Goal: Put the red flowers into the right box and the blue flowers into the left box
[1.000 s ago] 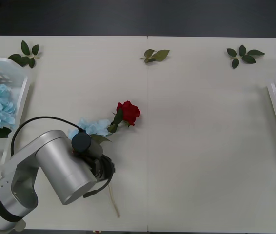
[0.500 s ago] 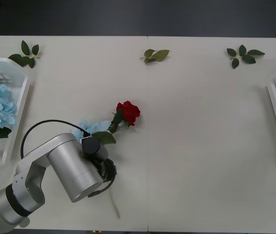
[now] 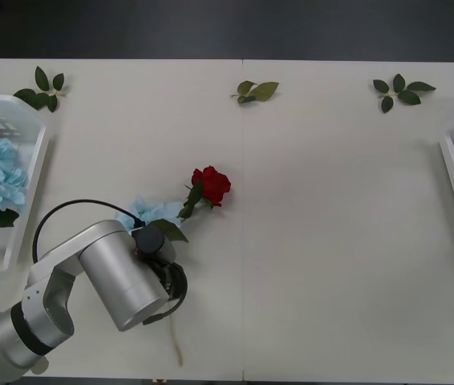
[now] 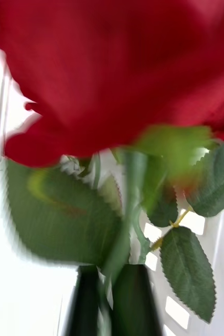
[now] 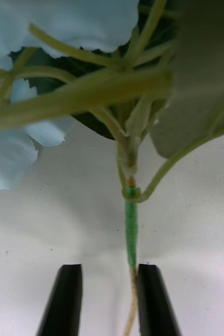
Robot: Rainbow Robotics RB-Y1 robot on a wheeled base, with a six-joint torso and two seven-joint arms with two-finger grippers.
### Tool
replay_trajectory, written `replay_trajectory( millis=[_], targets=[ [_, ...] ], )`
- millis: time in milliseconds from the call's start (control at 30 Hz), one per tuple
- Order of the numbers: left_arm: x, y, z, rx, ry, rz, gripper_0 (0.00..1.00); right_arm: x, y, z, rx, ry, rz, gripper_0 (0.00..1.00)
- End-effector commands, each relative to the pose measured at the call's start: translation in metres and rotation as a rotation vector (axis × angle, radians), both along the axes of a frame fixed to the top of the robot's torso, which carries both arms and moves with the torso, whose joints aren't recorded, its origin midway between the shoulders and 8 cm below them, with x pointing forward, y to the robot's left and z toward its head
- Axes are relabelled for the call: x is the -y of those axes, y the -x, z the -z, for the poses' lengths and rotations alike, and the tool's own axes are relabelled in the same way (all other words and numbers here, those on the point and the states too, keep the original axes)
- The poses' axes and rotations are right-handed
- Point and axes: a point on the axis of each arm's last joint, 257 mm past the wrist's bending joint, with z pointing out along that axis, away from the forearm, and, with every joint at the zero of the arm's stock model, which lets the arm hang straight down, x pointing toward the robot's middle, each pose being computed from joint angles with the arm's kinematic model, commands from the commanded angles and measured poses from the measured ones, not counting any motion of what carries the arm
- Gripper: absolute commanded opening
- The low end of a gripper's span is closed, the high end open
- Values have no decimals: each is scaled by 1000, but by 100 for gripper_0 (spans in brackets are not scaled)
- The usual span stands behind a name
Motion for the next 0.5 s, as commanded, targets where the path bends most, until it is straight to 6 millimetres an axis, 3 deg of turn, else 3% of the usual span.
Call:
replay_trajectory(
  millis=[33, 67, 133, 233, 500],
  targets=[
    [15, -5, -8, 22, 27, 3, 0, 8, -6, -17, 9, 42, -20, 64],
    [16, -6, -8, 23, 29, 4, 0, 7, -6, -16, 5, 42, -21, 75],
    [17, -9, -12, 32, 30, 10, 0, 8, -6, -17, 5, 48, -27, 89],
    [20, -13, -19, 54, 31, 20, 0, 6, -7, -16, -1, 55, -41, 99],
    [7, -4, -68, 117, -40, 64, 0, -21, -16, -14, -5, 14, -136, 100]
  ],
)
